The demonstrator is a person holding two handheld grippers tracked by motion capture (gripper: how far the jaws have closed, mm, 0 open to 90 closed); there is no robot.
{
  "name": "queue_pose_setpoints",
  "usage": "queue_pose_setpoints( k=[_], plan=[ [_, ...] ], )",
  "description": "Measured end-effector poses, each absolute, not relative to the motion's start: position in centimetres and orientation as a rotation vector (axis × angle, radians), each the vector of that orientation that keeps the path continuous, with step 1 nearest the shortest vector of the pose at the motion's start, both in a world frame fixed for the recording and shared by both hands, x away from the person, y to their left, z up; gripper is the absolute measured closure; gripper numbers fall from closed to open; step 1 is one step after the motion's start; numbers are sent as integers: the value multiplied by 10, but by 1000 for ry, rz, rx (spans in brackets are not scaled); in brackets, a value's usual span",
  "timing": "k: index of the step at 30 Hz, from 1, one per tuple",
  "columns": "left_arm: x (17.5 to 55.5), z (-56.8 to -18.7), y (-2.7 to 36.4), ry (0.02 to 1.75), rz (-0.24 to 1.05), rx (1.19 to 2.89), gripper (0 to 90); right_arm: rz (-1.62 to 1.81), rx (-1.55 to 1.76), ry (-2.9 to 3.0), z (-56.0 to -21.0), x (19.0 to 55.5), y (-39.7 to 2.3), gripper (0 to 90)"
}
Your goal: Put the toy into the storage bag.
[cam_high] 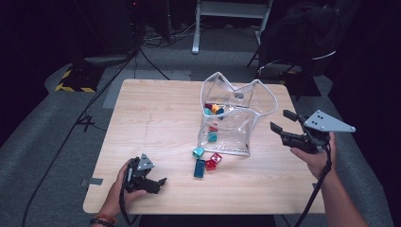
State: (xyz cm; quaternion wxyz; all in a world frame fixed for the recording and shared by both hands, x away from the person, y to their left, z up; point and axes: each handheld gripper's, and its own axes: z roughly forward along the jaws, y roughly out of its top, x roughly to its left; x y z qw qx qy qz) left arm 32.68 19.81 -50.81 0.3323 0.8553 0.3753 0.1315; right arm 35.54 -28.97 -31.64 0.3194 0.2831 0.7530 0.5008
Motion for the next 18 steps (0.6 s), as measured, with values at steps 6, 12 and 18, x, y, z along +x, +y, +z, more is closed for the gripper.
queue_pose_setpoints(
  k=[6,12,18],
  plan=[
    [327,-508,198,980,343,2234,41,1349,731,2007,-334,344,-287,369],
    [327,-508,198,980,343,2234,41,1401,713,2044,-353,336,-280,368],
    [327,-508,198,980,344,2234,40,1403,703,2118,-380,333,-267,369]
  ],
)
